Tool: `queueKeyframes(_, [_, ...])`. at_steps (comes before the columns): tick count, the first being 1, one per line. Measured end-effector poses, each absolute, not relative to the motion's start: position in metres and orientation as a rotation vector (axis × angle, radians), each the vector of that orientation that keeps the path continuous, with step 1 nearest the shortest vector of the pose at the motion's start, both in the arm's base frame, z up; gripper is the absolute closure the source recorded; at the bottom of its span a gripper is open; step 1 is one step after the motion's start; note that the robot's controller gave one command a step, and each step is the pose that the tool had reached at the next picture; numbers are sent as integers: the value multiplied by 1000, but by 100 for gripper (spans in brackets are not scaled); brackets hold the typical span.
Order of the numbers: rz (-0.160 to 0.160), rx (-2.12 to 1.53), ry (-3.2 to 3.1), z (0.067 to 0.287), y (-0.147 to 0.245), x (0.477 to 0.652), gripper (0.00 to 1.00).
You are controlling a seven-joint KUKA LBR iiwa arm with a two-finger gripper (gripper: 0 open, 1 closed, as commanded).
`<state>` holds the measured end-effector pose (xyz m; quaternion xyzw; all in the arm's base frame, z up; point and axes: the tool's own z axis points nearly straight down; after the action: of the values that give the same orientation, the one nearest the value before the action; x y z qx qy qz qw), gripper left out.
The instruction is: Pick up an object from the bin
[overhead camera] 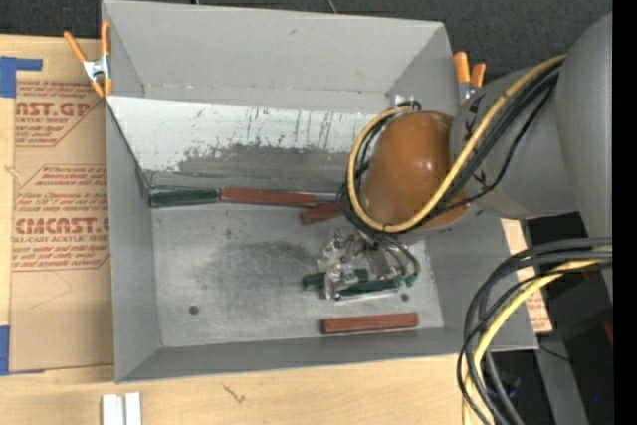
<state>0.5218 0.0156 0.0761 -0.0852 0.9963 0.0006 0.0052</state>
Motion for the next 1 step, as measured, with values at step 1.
queueKeyframes(1, [2,-267,3120,76,16,522,100])
